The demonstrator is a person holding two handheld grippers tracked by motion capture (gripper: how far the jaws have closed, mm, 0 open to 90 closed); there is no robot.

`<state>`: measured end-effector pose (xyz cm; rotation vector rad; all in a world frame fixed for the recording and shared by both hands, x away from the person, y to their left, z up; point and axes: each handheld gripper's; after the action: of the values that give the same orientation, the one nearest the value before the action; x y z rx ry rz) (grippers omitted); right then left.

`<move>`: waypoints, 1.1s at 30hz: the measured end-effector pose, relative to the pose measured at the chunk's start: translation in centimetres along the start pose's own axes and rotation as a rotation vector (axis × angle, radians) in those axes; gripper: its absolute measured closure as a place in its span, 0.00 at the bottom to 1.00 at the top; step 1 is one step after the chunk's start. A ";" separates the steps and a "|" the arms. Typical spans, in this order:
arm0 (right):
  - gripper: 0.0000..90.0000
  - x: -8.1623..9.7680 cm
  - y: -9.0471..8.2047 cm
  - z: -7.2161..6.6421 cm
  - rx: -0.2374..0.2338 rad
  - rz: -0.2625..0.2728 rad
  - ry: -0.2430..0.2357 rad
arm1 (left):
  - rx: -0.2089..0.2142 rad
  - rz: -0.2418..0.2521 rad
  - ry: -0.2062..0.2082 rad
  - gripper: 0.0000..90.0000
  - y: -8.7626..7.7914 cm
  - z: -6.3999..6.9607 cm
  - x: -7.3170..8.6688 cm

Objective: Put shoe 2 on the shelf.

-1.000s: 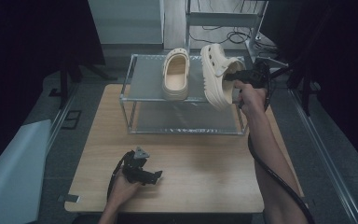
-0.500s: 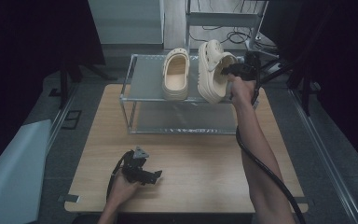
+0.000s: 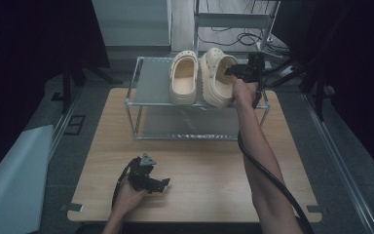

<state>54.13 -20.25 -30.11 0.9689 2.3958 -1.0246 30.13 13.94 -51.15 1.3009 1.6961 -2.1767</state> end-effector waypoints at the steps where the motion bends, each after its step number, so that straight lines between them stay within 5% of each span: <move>1: 0.68 0.1 0.1 -0.2 0.002 0.001 -0.006 | 0.000 0.000 0.001 0.00 0.0 0.0 0.0; 11: 0.36 0.4 0.8 -1.1 -0.067 -0.028 -0.018 | 0.001 -0.002 0.010 0.00 0.0 0.1 -0.1; 19: 0.41 -0.2 -0.9 -1.2 -0.142 -0.053 -0.068 | 0.001 -0.003 0.013 0.00 0.1 0.3 -0.1; 26: 0.59 -0.8 -3.0 -1.1 -0.170 -0.033 -0.085 | 0.000 -0.006 0.018 0.00 0.2 0.4 -0.2; 33: 0.65 -0.8 -2.3 -0.1 -0.190 -0.039 -0.068 | 0.000 -0.013 0.022 0.00 0.2 0.4 -0.2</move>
<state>53.04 -21.65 -28.49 0.8101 2.4125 -0.8114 30.14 13.47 -51.21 1.3223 1.7168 -2.1777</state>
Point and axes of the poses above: each handheld gripper's, and its own axes: y roughly forward along the jaws, x roughly out of its underside, z roughly to its right, and after that the axes turned 8 degrees about -x, right-handed
